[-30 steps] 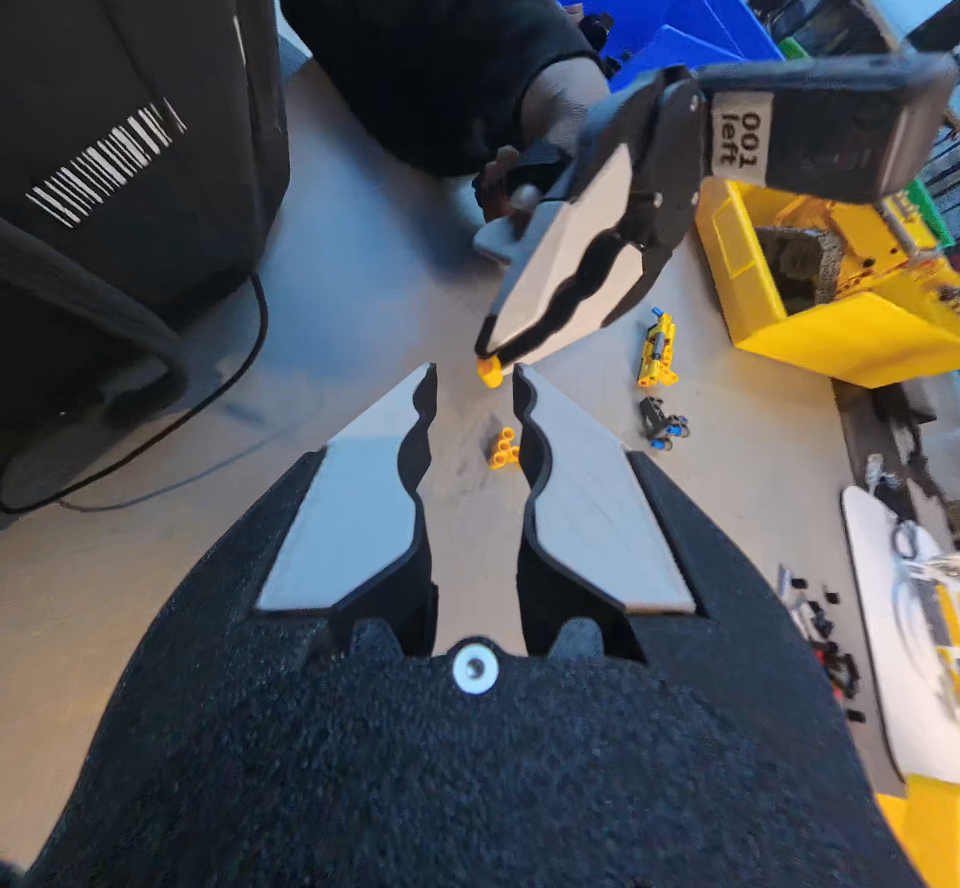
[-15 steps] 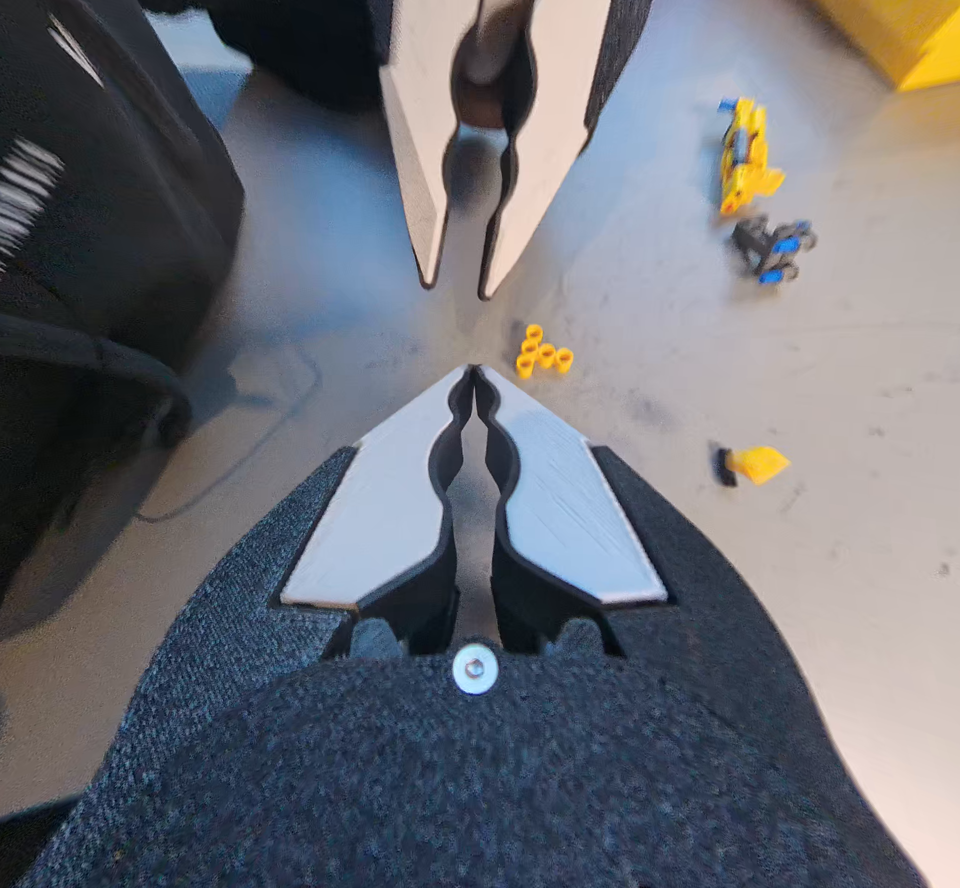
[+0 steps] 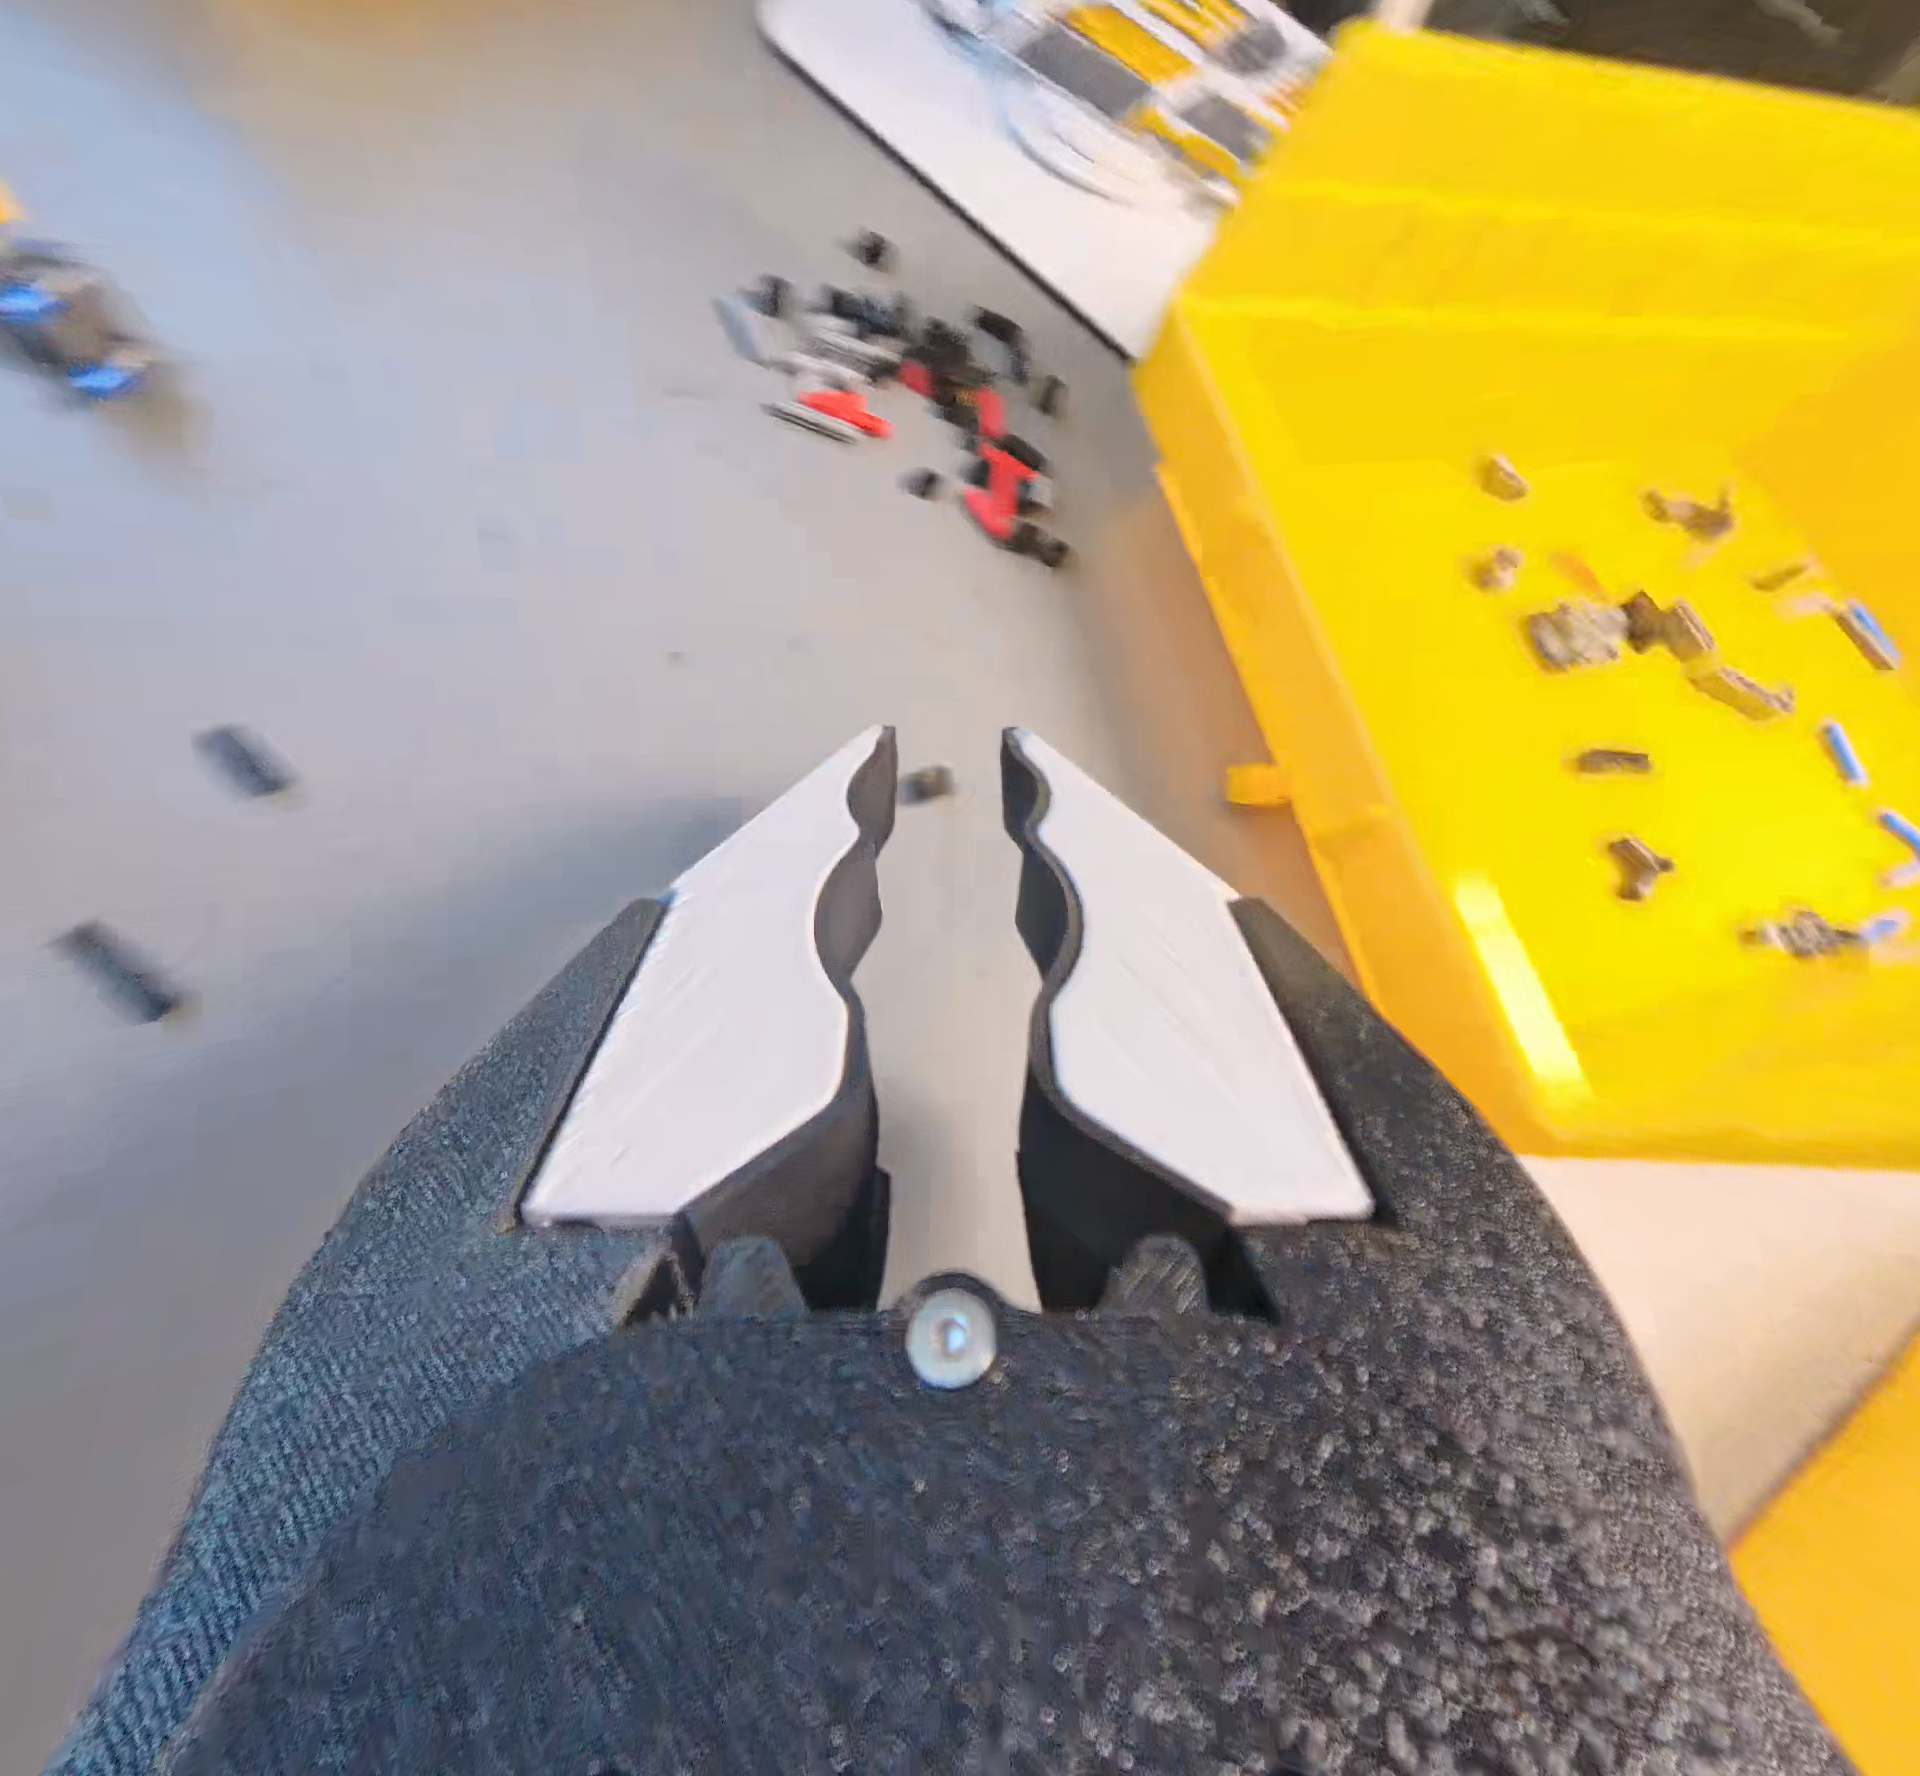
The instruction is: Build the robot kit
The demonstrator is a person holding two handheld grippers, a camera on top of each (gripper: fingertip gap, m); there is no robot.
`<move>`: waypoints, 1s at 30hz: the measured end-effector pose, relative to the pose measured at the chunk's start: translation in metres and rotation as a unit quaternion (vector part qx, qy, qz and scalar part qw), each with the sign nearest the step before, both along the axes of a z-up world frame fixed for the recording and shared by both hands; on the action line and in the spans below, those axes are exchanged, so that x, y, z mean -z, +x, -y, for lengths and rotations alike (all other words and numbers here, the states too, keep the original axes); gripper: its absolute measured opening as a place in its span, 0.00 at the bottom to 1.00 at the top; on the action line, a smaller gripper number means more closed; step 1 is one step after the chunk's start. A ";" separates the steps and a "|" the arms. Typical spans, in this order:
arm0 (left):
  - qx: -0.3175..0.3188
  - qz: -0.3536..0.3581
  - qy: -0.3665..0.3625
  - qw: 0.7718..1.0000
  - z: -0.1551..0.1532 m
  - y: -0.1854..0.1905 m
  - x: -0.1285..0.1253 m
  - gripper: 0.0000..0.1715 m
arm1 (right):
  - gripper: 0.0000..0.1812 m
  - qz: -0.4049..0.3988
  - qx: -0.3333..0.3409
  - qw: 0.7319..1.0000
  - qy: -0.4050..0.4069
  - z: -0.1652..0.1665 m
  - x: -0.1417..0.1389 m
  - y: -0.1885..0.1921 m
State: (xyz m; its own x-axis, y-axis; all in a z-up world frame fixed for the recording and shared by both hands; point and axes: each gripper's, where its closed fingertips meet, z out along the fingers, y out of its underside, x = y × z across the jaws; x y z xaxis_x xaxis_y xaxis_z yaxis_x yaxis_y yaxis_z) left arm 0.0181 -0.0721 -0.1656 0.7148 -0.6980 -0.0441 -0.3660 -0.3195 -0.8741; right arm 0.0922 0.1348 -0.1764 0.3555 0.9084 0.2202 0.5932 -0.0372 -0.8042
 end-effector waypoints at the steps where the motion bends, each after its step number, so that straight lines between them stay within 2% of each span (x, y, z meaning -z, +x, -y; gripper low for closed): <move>1: -0.010 0.000 0.007 1.000 -0.002 -0.003 -0.002 0.12 | 0.12 0.008 0.035 0.999 -0.001 -0.016 0.005 0.006; 4: -0.030 0.008 0.019 0.999 -0.005 -0.010 -0.007 0.13 | 0.14 0.024 0.097 0.995 -0.009 -0.046 0.017 0.018; 7: -0.037 0.014 0.024 0.999 -0.004 -0.013 -0.009 0.13 | 0.18 0.039 0.132 0.990 -0.013 -0.059 0.027 0.027; 12: -0.037 0.019 0.022 0.999 -0.003 -0.014 -0.009 0.13 | 0.12 0.039 0.147 0.988 -0.035 -0.067 0.032 0.026; 17: -0.036 0.017 0.021 0.999 -0.001 -0.014 -0.008 0.13 | 0.12 0.034 0.169 0.984 -0.052 -0.079 0.033 0.025; 21: -0.039 0.019 0.022 0.999 -0.001 -0.015 -0.008 0.13 | 0.04 0.046 0.156 0.985 -0.054 -0.081 0.034 0.023; 23: -0.042 0.017 0.030 0.999 -0.002 -0.016 -0.009 0.13 | 0.04 0.022 0.120 0.988 -0.094 -0.063 0.028 0.016; 25: -0.037 0.012 0.048 0.998 -0.001 -0.015 -0.012 0.15 | 0.04 -0.062 0.000 0.986 -0.158 -0.011 -0.001 -0.009; 26: -0.030 0.008 0.060 0.998 0.000 -0.012 -0.015 0.16 | 0.04 -0.099 -0.062 0.972 -0.204 0.023 -0.017 -0.019; 28: -0.006 -0.004 0.090 0.996 0.003 -0.003 -0.019 0.16 | 0.04 -0.145 -0.180 0.922 -0.310 0.095 -0.041 -0.032; 30: 0.017 -0.020 0.120 0.992 0.007 0.007 -0.023 0.16 | 0.04 -0.179 -0.248 0.874 -0.378 0.147 -0.053 -0.040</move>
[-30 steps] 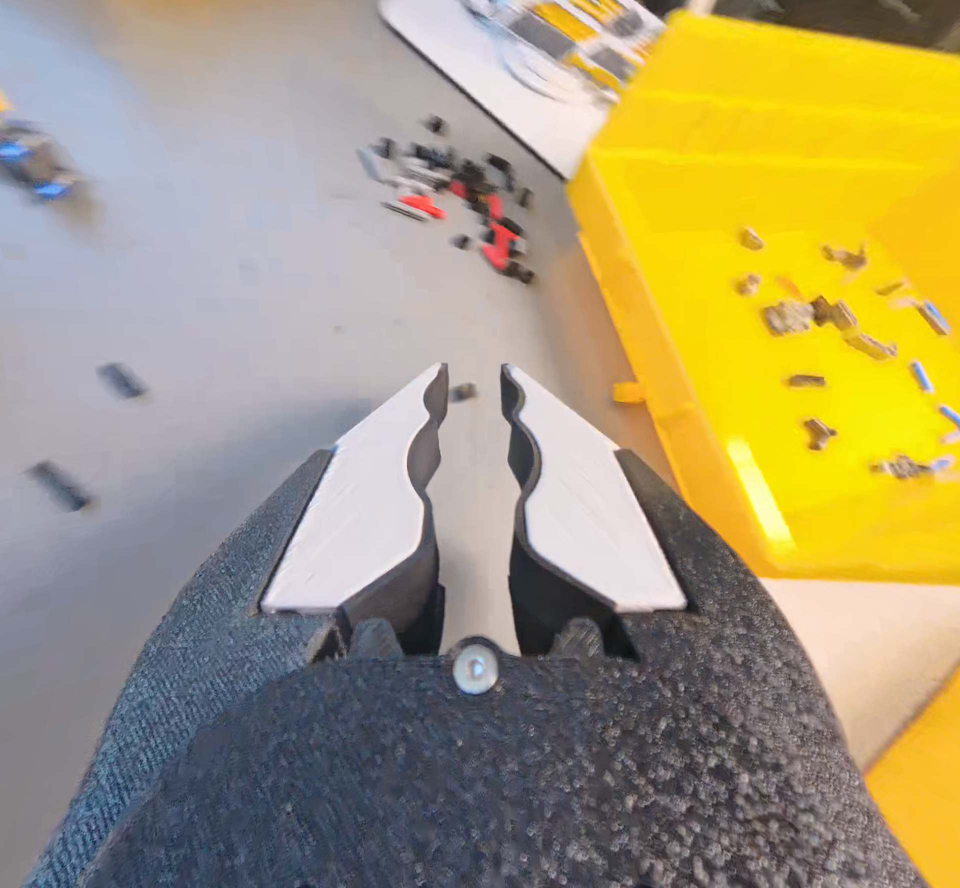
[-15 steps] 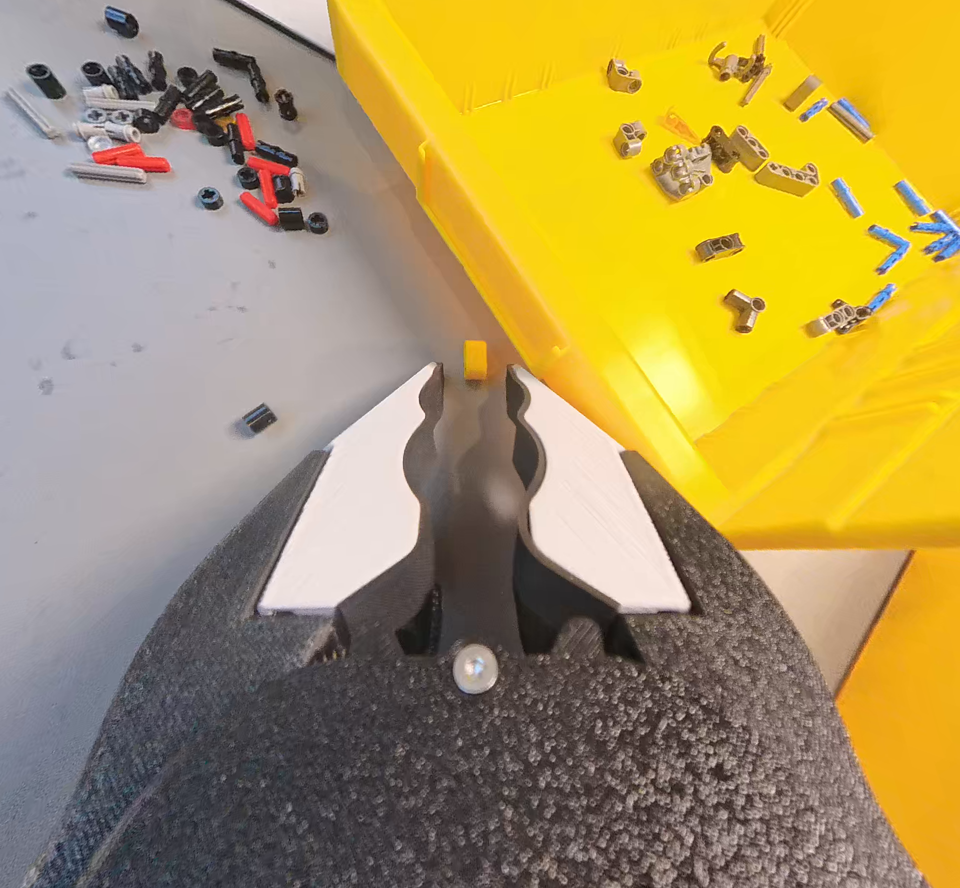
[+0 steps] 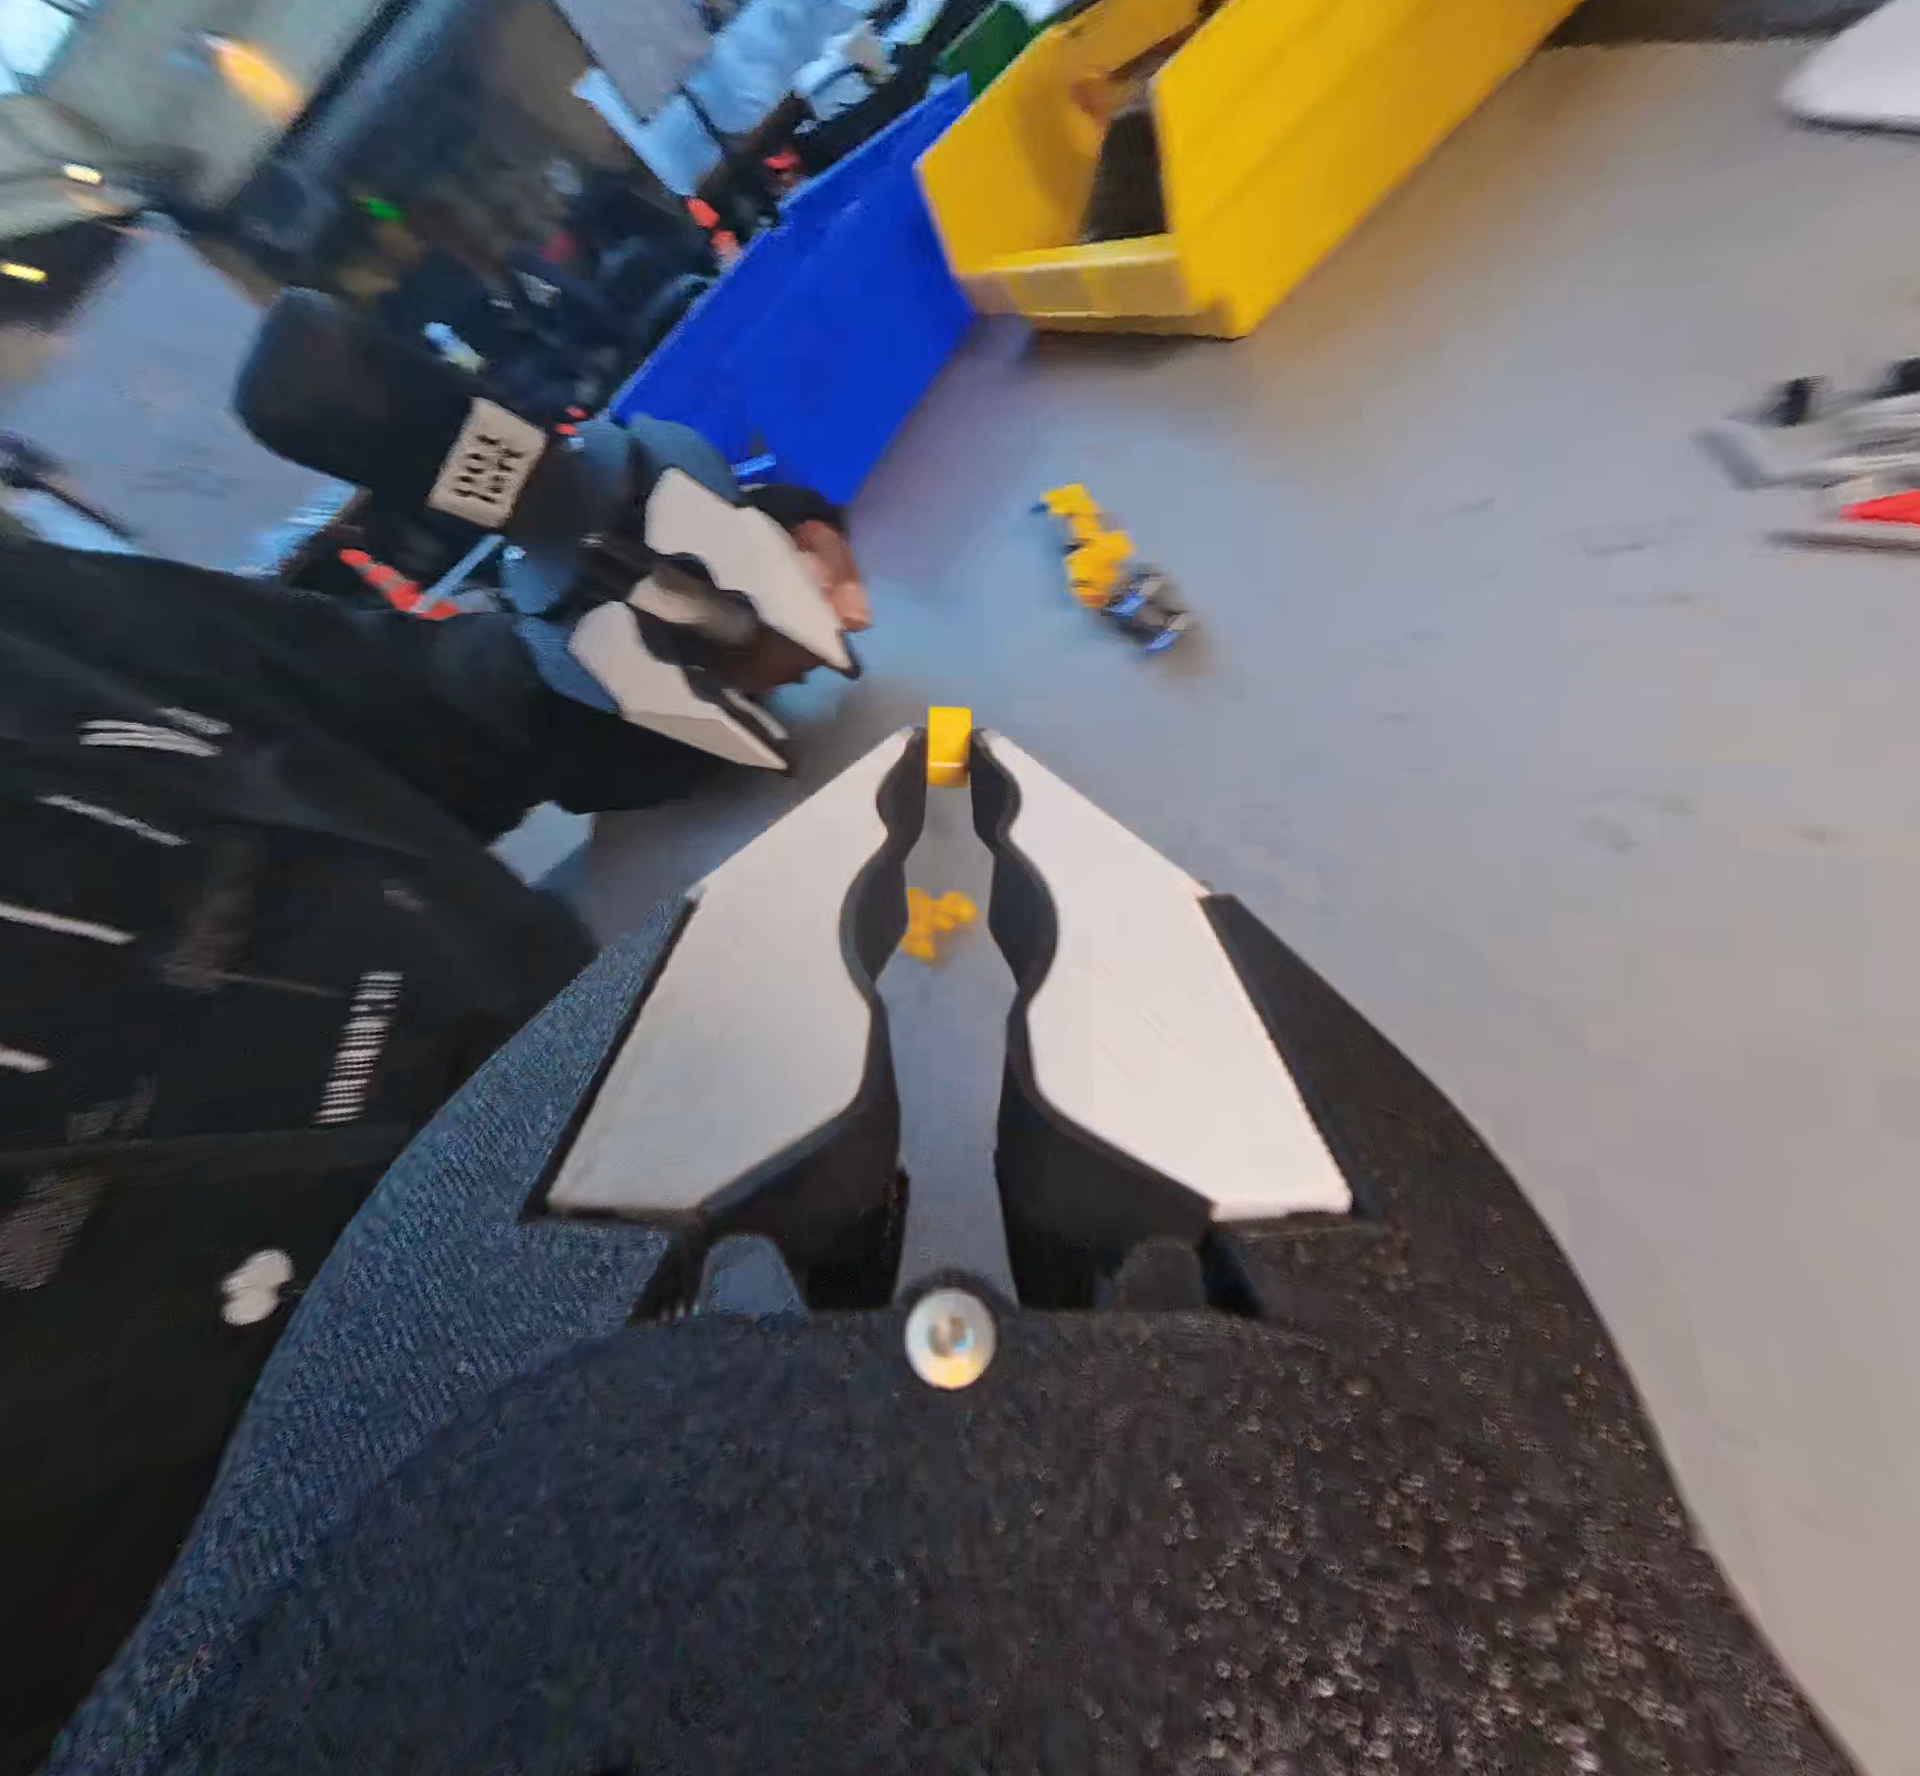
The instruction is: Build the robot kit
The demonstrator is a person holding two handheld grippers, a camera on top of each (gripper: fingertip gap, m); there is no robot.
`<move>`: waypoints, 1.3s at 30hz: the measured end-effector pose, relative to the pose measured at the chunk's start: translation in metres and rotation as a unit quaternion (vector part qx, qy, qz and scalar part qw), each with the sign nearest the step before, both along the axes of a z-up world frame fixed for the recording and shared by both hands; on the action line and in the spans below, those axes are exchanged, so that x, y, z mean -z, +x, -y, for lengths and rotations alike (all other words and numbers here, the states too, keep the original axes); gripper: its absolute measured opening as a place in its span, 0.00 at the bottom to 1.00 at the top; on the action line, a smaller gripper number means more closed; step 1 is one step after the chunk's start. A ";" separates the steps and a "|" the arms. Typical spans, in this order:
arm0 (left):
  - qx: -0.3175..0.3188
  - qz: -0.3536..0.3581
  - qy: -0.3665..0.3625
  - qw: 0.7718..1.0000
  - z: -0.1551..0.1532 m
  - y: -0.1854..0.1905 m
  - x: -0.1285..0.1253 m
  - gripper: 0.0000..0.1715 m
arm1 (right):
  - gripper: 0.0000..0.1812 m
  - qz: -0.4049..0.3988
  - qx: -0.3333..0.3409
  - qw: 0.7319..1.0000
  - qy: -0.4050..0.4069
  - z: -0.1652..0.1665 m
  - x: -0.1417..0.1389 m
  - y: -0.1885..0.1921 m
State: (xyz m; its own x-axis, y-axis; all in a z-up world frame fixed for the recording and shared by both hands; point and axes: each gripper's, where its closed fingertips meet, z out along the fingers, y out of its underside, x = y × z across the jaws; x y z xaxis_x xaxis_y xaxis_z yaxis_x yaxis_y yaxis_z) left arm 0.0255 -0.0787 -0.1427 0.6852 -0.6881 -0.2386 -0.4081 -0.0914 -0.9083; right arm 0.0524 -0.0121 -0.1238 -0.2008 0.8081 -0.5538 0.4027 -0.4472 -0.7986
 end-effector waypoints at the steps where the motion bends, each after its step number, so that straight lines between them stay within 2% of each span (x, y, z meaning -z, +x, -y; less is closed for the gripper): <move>1: 0.008 -0.007 0.012 1.000 0.001 0.005 -0.001 0.15 | 0.04 -0.007 -0.027 0.999 -0.027 0.020 0.001 -0.003; 6: 0.024 -0.046 0.073 0.996 0.007 0.019 -0.009 0.14 | 0.04 -0.017 -0.112 0.986 -0.123 0.073 0.001 -0.010; 9: 0.044 -0.068 0.088 0.993 0.013 0.025 -0.007 0.11 | 0.04 -0.006 -0.145 0.978 -0.147 0.086 0.003 -0.008; 11: 0.061 -0.075 0.099 0.990 0.018 0.030 -0.007 0.06 | 0.04 0.002 -0.150 0.977 -0.149 0.089 0.006 -0.007; 15: 0.067 -0.088 0.099 0.989 0.020 0.031 -0.004 0.04 | 0.04 0.016 -0.157 0.976 -0.149 0.091 0.011 -0.004; 17: 0.069 -0.080 0.075 0.992 0.019 0.031 0.000 0.04 | 0.05 0.013 -0.148 0.983 -0.111 0.085 0.011 -0.003; 20: 0.071 -0.044 0.000 0.997 0.020 0.033 0.011 0.04 | 0.11 -0.007 -0.127 0.991 0.031 0.066 0.009 0.003; 23: 0.069 -0.009 -0.078 0.995 0.021 0.036 0.023 0.04 | 0.11 -0.024 -0.154 0.968 0.198 0.068 0.014 0.015; 26: 0.067 0.022 -0.111 0.991 0.019 0.038 0.024 0.04 | 0.11 0.001 -0.180 0.937 0.298 0.076 0.035 0.018; 32: 0.084 0.016 -0.122 0.989 0.024 0.044 0.029 0.04 | 0.04 0.008 -0.201 0.925 0.322 0.089 0.048 0.012; 39: 0.100 -0.040 -0.150 0.983 0.032 0.049 0.050 0.04 | 0.04 0.046 -0.230 0.914 0.332 0.096 0.066 0.017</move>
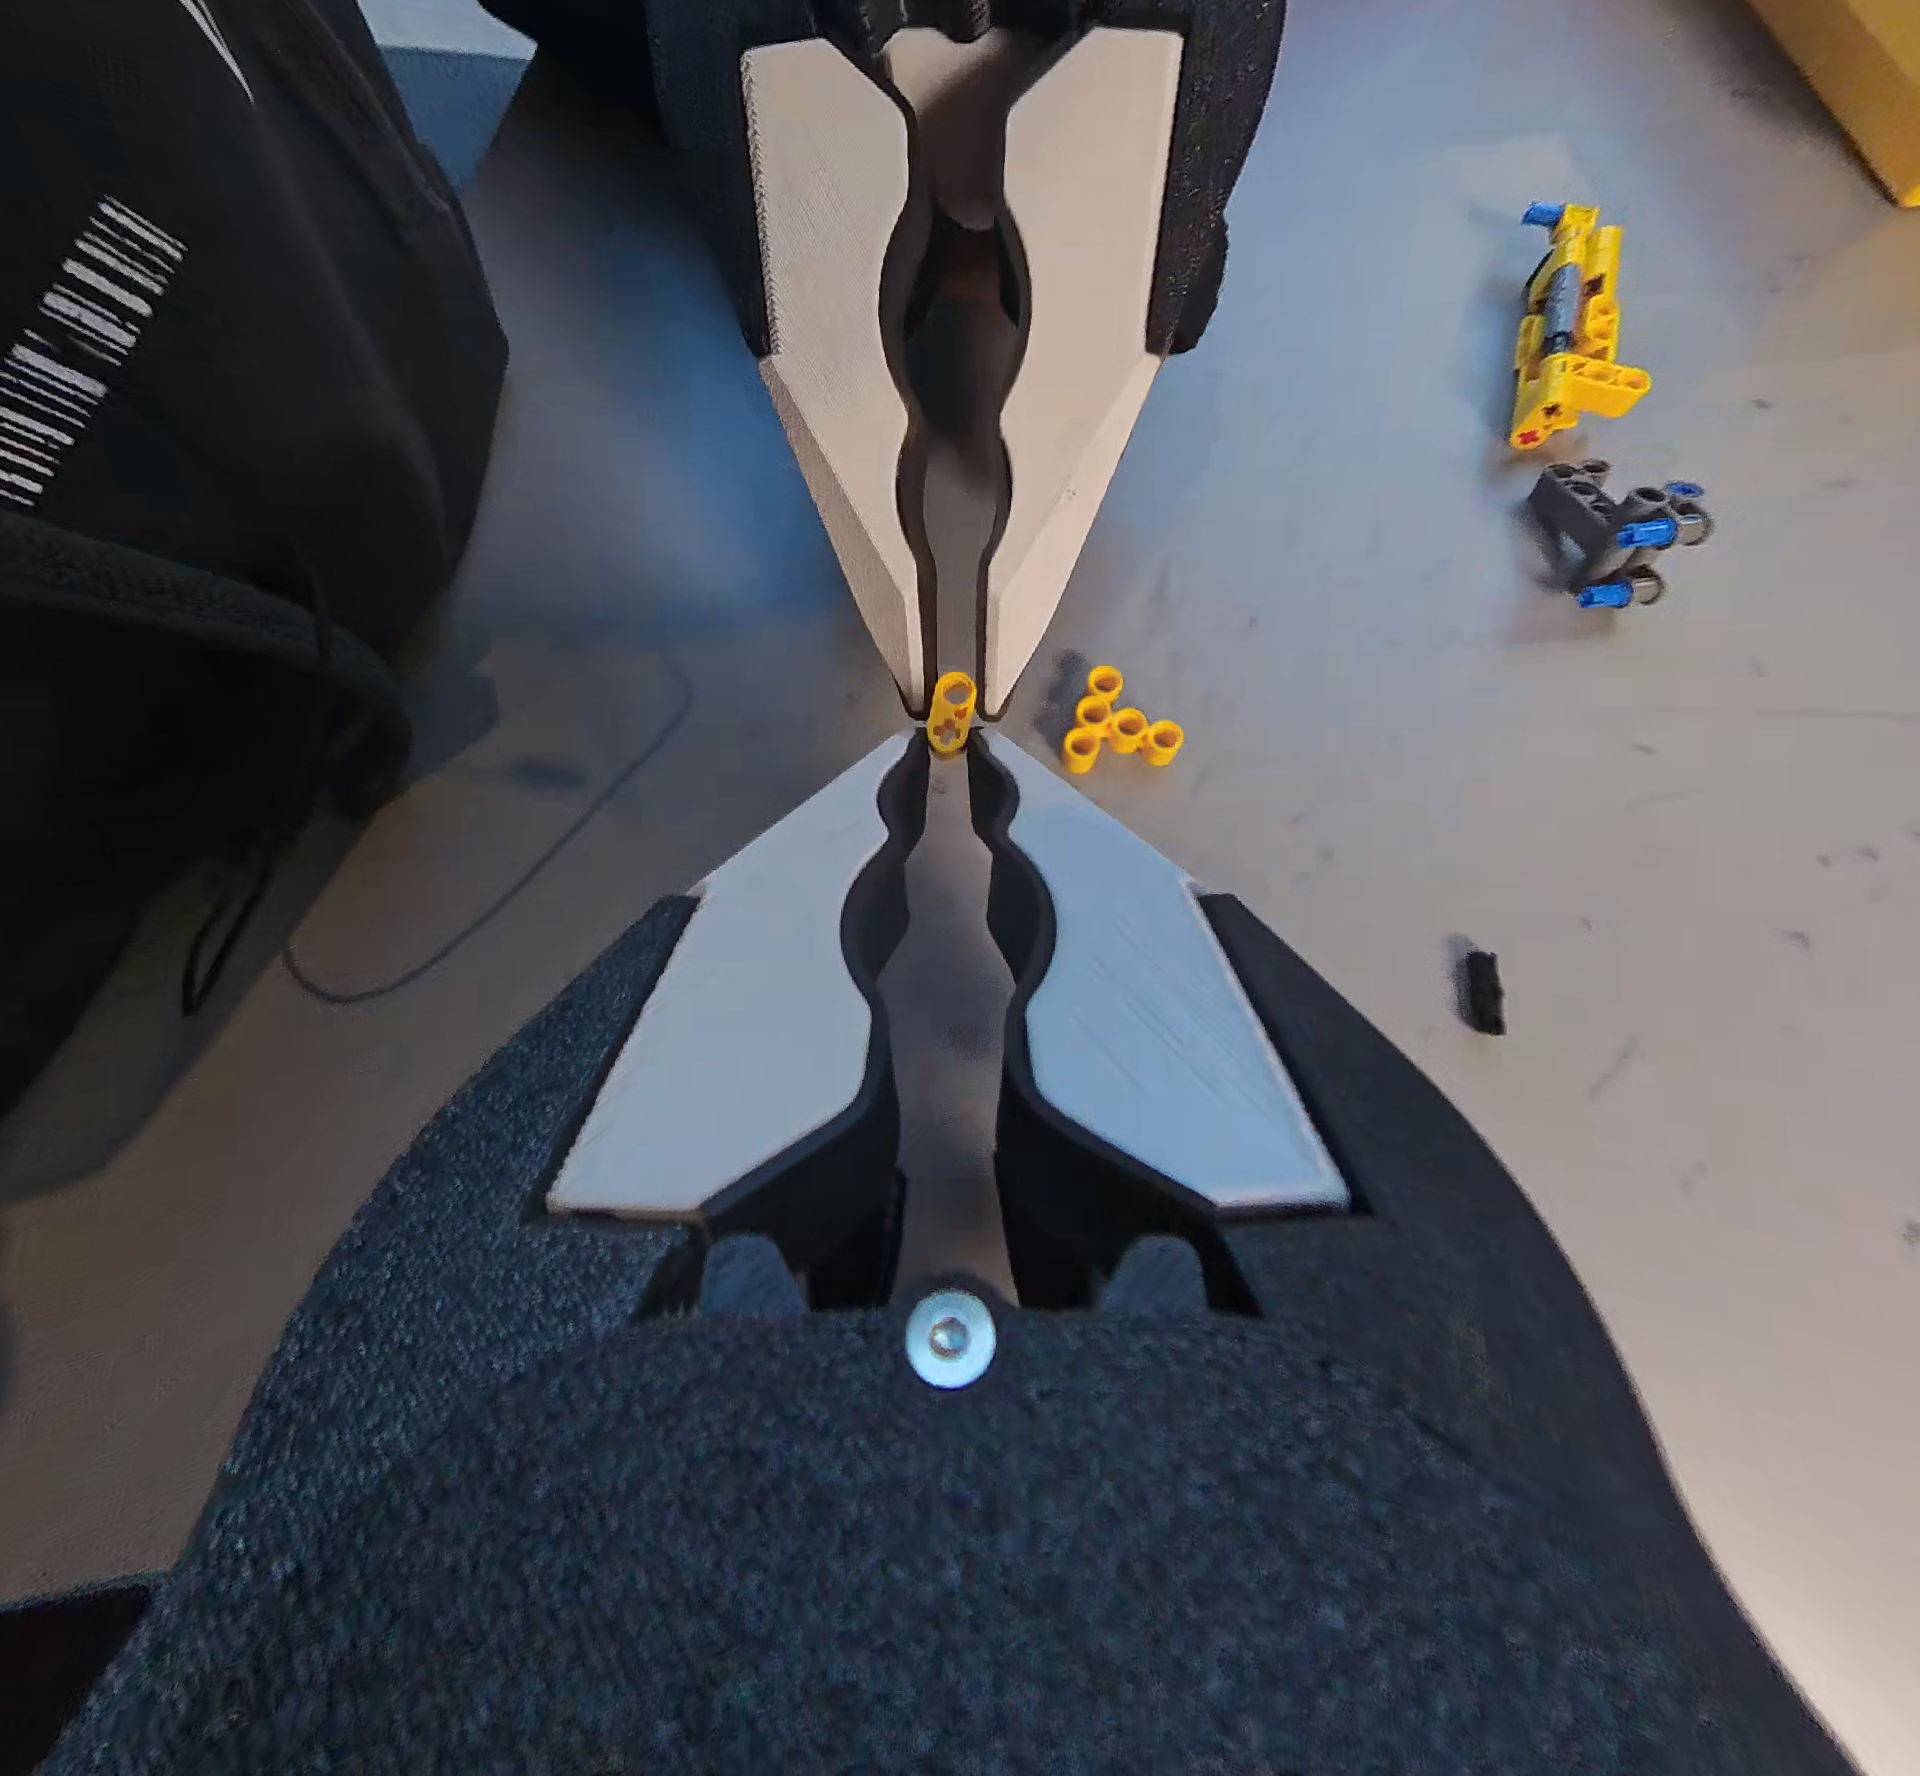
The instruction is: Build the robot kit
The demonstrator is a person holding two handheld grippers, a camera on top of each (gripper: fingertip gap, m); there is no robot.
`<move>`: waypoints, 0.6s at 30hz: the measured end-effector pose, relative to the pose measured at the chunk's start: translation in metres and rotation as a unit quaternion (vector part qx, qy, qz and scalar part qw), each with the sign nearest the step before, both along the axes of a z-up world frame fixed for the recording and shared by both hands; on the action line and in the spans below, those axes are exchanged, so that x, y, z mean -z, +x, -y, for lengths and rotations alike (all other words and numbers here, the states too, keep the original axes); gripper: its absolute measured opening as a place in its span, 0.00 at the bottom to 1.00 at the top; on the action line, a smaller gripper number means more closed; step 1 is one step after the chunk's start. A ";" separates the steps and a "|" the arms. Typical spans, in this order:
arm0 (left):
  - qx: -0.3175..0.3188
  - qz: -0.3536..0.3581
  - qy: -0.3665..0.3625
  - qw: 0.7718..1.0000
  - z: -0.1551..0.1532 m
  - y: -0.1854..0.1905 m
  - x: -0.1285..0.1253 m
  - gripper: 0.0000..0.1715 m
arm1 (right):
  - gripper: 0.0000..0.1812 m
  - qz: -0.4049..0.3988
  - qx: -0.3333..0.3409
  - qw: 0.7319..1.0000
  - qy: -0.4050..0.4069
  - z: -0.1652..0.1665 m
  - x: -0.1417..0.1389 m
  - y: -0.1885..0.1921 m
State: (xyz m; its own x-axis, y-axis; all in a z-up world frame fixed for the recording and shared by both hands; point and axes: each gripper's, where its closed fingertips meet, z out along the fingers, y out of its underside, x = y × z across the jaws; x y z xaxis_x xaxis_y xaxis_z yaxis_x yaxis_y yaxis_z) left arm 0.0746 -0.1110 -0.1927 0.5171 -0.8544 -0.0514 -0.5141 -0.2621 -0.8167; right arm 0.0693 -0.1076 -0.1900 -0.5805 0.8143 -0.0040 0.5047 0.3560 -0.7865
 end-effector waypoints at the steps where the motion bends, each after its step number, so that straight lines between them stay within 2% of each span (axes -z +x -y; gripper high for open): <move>1: 0.003 -0.012 -0.005 1.000 0.002 0.001 0.004 0.04 | 0.04 0.010 -0.005 1.000 0.007 0.001 0.004 0.002; 8: 0.012 -0.065 -0.013 0.998 0.005 0.002 0.021 0.03 | 0.04 0.049 -0.014 0.998 0.047 0.004 0.020 0.005; 18: 0.017 -0.060 -0.026 0.998 0.008 0.001 0.022 0.04 | 0.04 0.056 -0.009 0.996 0.062 0.003 0.023 0.006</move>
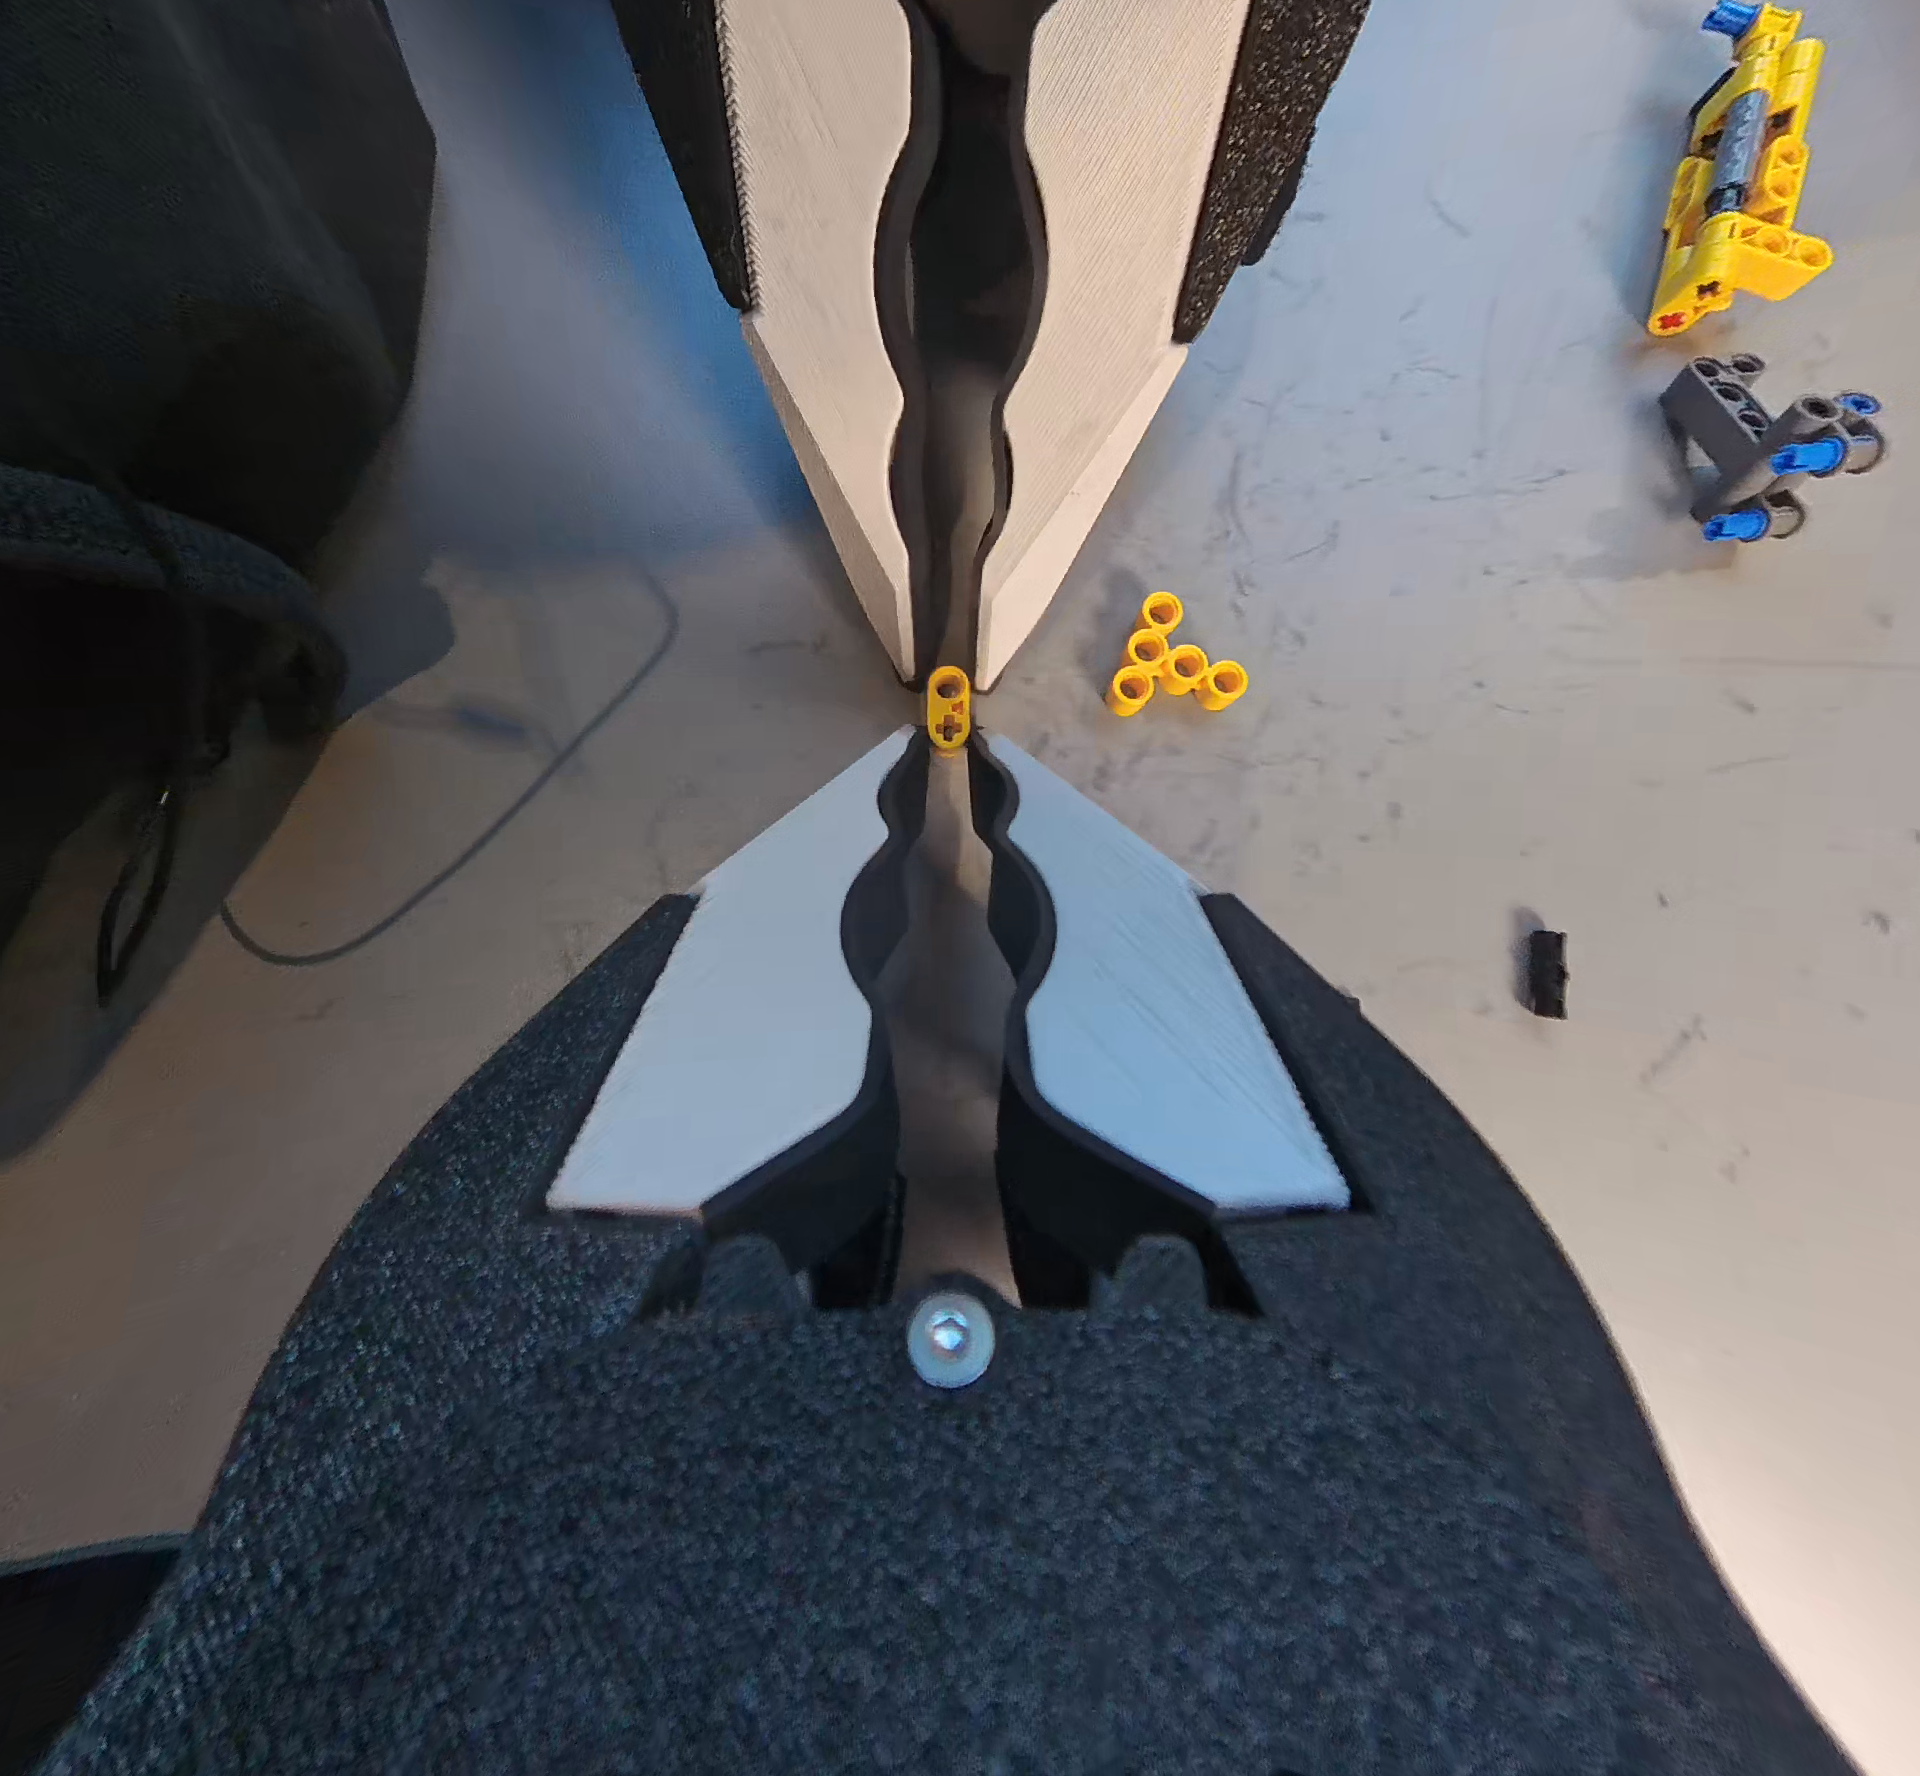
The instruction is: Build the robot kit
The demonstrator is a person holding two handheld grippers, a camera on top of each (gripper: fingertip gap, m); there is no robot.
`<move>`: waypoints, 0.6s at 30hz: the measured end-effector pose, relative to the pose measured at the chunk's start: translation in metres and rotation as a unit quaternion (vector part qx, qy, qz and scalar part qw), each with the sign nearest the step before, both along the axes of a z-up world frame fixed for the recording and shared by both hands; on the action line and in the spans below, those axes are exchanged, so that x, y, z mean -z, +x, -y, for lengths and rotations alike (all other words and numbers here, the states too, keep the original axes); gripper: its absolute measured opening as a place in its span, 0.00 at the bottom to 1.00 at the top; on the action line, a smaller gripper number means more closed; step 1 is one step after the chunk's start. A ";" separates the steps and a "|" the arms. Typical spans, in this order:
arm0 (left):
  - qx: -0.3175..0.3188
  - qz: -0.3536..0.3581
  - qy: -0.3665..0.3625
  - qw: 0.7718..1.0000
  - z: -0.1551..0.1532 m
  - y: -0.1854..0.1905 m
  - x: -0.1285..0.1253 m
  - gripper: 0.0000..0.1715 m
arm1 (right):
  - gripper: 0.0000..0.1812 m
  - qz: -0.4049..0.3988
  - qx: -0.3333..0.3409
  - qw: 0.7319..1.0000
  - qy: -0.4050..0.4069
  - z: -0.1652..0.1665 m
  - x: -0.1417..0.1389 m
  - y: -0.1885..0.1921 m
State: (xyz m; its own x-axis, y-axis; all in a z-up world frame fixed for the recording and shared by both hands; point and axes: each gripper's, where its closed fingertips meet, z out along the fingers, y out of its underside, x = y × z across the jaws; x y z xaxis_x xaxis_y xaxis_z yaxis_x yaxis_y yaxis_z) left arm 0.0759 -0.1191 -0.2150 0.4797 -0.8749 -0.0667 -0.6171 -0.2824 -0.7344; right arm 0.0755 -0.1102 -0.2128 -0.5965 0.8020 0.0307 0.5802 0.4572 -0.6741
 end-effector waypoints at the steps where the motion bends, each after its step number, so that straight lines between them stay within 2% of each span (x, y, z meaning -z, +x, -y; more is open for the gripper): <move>1: 0.000 0.002 -0.003 1.000 0.001 0.000 0.000 0.05 | 0.04 0.000 0.001 1.000 0.000 0.000 0.000 0.000; 9: -0.001 0.007 -0.013 1.000 0.001 -0.002 0.000 0.06 | 0.06 -0.014 0.012 1.000 -0.009 -0.009 -0.009 0.001; 13: -0.003 0.007 -0.012 1.000 0.001 -0.002 0.000 0.05 | 0.08 -0.039 0.080 0.996 -0.002 -0.054 -0.027 0.009; 15: -0.004 0.006 -0.011 1.000 0.000 -0.002 0.000 0.05 | 0.08 -0.040 0.113 0.993 0.011 -0.077 -0.026 0.015; 18: -0.004 0.006 -0.010 1.000 0.000 -0.002 0.000 0.05 | 0.08 -0.033 0.141 0.989 0.005 -0.093 -0.016 0.016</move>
